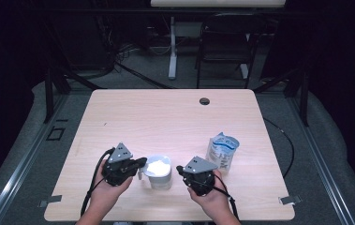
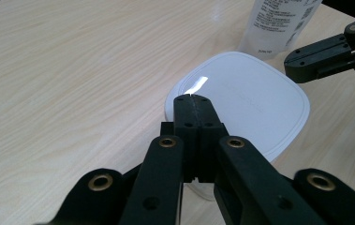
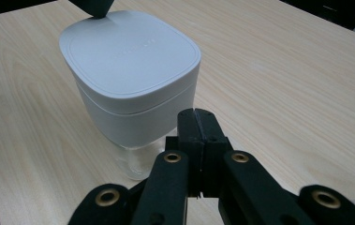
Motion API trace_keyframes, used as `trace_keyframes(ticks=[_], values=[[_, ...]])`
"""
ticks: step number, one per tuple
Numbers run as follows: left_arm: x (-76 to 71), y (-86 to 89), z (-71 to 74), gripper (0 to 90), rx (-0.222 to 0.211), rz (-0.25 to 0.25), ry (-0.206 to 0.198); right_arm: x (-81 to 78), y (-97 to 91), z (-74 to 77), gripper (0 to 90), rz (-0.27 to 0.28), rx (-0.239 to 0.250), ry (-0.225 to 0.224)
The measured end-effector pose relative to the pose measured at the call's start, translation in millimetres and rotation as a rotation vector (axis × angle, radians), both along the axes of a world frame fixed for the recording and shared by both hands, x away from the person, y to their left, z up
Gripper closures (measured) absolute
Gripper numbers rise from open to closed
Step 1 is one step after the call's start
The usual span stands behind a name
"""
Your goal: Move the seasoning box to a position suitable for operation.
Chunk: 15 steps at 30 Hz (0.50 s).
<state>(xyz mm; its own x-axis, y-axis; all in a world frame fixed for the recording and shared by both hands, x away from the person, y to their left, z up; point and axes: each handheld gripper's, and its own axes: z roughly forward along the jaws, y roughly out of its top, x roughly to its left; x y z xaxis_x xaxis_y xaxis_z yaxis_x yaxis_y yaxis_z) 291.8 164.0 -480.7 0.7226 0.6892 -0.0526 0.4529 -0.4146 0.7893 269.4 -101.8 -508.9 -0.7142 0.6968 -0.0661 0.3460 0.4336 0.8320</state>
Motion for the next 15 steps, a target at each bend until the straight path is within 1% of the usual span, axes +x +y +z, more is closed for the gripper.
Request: trace_keyframes(ticks=[3,5,6,10,15], values=[[0.3,0.9,-0.6,90.0,-0.006,0.005,-0.003,0.2,0.6,0.3,90.0,0.009,-0.004,0.002],[0.5,1.4,-1.1,90.0,-0.009,0.008,-0.005,0.3,1.2,0.2,90.0,0.011,0.001,0.006],[0.5,2.0,-0.8,90.0,-0.008,0.006,0.000,0.5,1.4,0.2,90.0,0.021,0.001,0.011],[0.3,2.3,-1.5,90.0,-0.015,0.009,-0.001,-0.1,3.9,-0.8,90.0,0.039,-0.012,0.018],[0.1,2.2,-2.1,90.0,-0.020,0.013,-0.006,-0.1,6.5,-2.8,90.0,0.041,-0.008,0.024]])
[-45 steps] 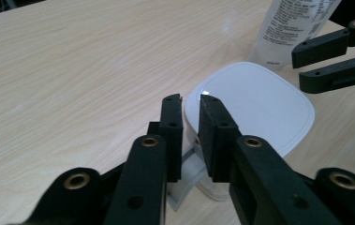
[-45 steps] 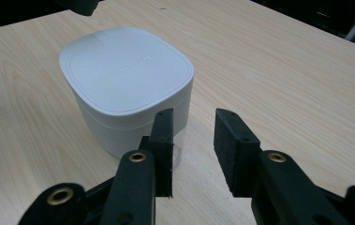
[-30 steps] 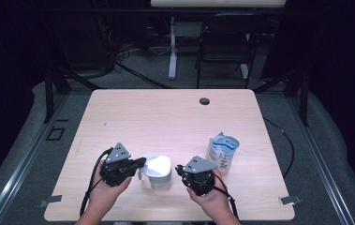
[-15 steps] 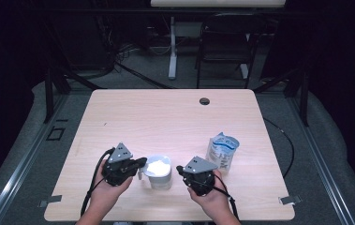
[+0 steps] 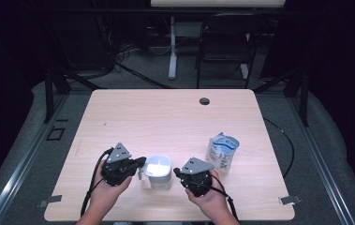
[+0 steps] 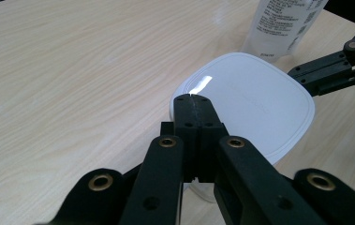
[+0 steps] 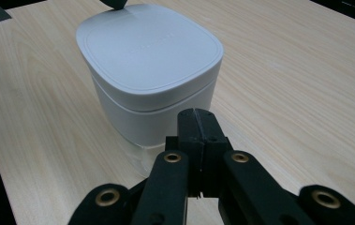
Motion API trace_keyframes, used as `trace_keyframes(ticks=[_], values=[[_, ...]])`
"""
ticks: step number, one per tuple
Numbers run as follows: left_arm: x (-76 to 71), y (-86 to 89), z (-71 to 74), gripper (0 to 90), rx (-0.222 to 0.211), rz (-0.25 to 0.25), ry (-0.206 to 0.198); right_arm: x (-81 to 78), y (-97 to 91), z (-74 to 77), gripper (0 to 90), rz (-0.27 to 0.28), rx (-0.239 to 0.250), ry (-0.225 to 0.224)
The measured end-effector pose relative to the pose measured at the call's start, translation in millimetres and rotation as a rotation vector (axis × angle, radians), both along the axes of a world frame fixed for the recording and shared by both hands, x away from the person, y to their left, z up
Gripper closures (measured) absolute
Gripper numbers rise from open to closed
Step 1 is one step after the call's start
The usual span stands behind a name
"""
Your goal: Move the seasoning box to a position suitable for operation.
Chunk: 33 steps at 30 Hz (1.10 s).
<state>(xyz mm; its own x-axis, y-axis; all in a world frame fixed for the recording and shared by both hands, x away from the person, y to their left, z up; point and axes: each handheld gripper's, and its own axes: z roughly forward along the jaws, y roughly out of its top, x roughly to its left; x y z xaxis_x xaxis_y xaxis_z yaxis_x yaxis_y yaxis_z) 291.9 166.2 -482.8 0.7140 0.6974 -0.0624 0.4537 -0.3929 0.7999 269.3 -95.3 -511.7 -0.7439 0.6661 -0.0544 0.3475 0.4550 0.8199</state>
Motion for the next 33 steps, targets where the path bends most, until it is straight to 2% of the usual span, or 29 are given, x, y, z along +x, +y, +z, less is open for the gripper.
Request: trace_keyframes(ticks=[12,20,33], values=[[-0.4,1.1,-0.7,90.0,-0.004,0.002,0.001,0.2,4.3,-1.3,90.0,0.026,0.000,0.006],[-0.6,1.0,-0.6,90.0,-0.003,0.001,0.000,-0.4,5.8,0.8,90.0,0.033,-0.012,-0.006],[-1.1,1.3,-0.6,90.0,0.002,0.003,0.002,-0.4,7.7,4.0,90.0,0.035,0.001,-0.008]])
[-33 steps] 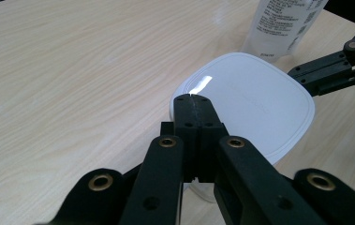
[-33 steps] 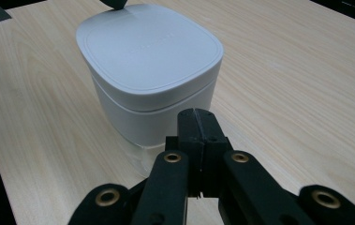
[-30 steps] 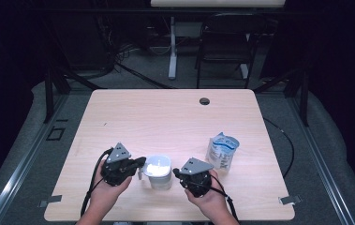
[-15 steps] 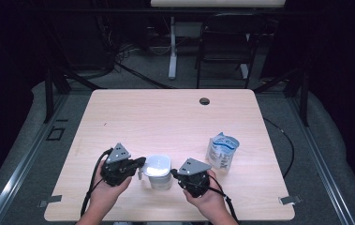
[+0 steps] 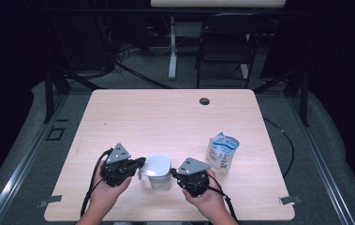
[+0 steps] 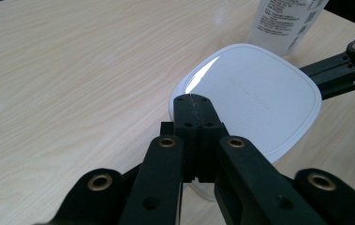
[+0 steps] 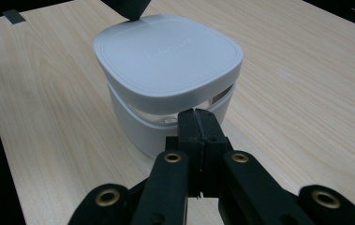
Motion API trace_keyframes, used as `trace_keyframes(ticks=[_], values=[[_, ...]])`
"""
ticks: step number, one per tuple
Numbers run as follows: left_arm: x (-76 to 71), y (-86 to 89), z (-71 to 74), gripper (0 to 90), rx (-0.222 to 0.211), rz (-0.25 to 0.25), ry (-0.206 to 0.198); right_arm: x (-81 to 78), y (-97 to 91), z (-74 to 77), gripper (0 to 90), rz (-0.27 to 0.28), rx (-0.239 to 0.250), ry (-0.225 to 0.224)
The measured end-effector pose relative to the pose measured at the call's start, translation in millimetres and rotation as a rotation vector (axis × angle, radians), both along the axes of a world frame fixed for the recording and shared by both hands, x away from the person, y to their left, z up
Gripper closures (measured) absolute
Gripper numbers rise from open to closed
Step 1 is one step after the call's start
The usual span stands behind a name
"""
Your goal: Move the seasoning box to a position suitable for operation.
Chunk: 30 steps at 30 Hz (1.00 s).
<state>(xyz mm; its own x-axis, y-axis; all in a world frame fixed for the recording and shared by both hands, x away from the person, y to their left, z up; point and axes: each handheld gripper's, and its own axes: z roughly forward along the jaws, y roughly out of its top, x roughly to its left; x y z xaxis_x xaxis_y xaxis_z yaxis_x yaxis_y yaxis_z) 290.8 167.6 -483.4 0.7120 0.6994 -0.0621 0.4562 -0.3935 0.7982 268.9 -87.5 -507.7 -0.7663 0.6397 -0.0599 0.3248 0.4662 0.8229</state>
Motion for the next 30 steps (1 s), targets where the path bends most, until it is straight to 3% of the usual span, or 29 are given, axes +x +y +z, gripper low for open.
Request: trace_keyframes(ticks=[30], values=[[-1.8,2.1,-1.3,88.2,0.000,0.006,-0.001,-0.7,6.3,11.1,90.0,0.016,0.011,-0.022]])
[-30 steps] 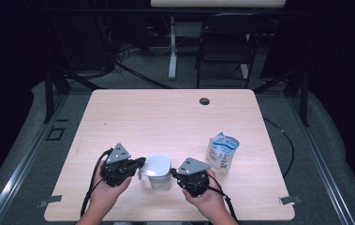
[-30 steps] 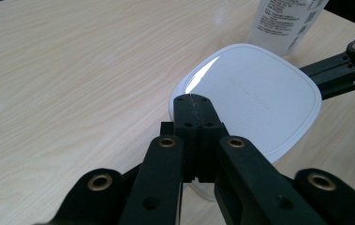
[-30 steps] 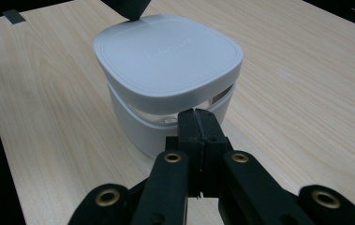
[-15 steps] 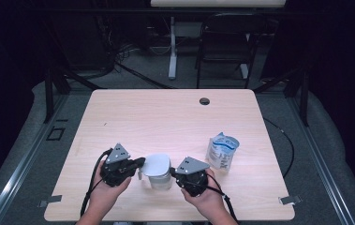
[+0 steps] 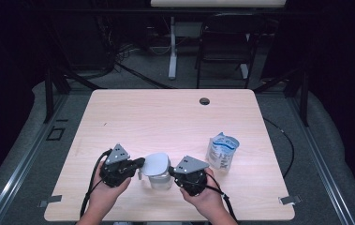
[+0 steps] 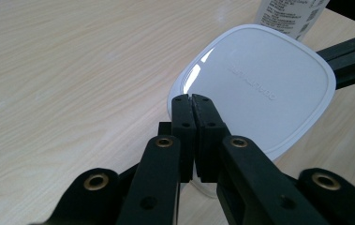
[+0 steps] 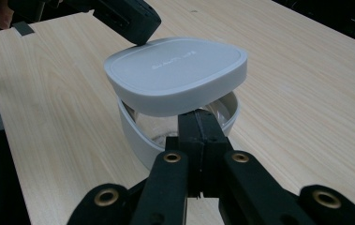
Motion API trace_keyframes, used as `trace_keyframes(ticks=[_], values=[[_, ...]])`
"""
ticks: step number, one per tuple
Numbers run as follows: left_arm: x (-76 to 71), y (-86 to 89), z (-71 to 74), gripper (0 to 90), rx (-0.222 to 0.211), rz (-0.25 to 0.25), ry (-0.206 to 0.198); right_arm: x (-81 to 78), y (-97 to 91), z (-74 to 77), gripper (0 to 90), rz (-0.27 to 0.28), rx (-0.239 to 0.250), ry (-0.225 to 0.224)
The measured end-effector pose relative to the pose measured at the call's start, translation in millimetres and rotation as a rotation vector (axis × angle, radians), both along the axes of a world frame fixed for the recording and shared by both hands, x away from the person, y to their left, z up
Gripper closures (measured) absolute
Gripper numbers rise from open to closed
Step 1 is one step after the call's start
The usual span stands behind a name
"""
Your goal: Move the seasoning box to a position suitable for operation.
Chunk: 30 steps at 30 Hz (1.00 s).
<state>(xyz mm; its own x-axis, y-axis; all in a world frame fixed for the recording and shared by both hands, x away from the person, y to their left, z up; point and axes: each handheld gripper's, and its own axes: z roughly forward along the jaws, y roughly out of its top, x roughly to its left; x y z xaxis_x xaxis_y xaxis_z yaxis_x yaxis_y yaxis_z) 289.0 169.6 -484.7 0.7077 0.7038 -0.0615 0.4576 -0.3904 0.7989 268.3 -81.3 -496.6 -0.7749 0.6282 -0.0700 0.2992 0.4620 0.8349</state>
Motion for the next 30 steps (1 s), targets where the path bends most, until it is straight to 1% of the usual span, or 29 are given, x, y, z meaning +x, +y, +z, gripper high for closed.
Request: trace_keyframes(ticks=[2,7,14,20,25,30], values=[[-0.6,0.7,-0.2,87.8,0.000,0.000,0.001,0.3,0.4,0.7,90.0,0.001,0.004,0.001],[-2.1,3.0,-2.1,87.9,-0.017,0.007,0.003,0.3,1.3,2.4,90.0,0.001,0.006,0.000],[-2.8,4.7,-3.3,88.1,-0.019,0.007,0.004,0.7,2.4,5.9,90.0,0.007,0.007,-0.002],[-2.6,5.4,-3.8,88.3,-0.014,0.006,0.007,0.4,4.2,9.8,90.0,0.011,0.013,-0.006],[-2.1,6.3,-5.6,88.6,-0.014,0.015,0.005,0.6,6.4,14.6,90.0,0.018,0.007,-0.013],[-1.4,7.4,-8.4,89.0,0.004,0.016,0.018,1.4,7.9,16.3,90.0,0.020,0.007,-0.016]])
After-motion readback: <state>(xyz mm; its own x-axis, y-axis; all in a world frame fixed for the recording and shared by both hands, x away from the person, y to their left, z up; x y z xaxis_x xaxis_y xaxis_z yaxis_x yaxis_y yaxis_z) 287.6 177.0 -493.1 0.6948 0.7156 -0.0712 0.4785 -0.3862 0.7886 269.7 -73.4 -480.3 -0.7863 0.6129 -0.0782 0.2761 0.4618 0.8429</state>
